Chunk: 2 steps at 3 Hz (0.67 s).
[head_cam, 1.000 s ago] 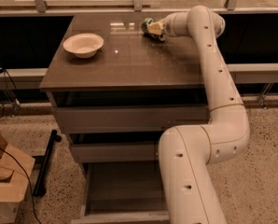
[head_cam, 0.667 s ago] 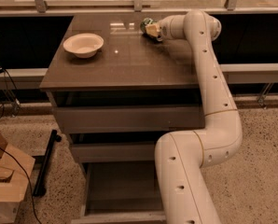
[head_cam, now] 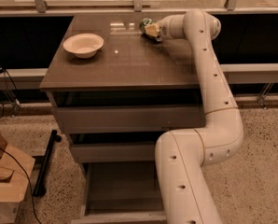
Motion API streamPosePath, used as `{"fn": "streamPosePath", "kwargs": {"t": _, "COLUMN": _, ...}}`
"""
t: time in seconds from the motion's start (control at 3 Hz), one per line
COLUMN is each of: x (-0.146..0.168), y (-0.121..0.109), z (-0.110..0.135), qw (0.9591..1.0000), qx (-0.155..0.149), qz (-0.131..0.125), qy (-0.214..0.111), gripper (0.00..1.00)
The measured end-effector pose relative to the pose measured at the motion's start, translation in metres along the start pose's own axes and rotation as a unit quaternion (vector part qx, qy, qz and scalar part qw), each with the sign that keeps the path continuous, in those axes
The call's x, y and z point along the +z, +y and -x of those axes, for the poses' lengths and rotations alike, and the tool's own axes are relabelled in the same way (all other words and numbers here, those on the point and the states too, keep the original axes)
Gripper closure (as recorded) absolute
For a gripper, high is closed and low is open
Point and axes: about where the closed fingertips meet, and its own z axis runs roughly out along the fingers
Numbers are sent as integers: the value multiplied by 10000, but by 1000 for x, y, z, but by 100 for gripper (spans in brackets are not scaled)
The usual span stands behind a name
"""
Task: Place green can into bottom drawer
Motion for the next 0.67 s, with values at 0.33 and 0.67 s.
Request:
{"fn": "streamPosePath", "kwargs": {"t": 0.33, "x": 0, "y": 0, "z": 0, "qw": 10000, "qx": 0, "qz": 0, "qy": 0, "gripper": 100}}
{"fn": "streamPosePath", "kwargs": {"t": 0.67, "x": 0, "y": 0, "z": 0, "qw": 10000, "qx": 0, "qz": 0, "qy": 0, "gripper": 100}}
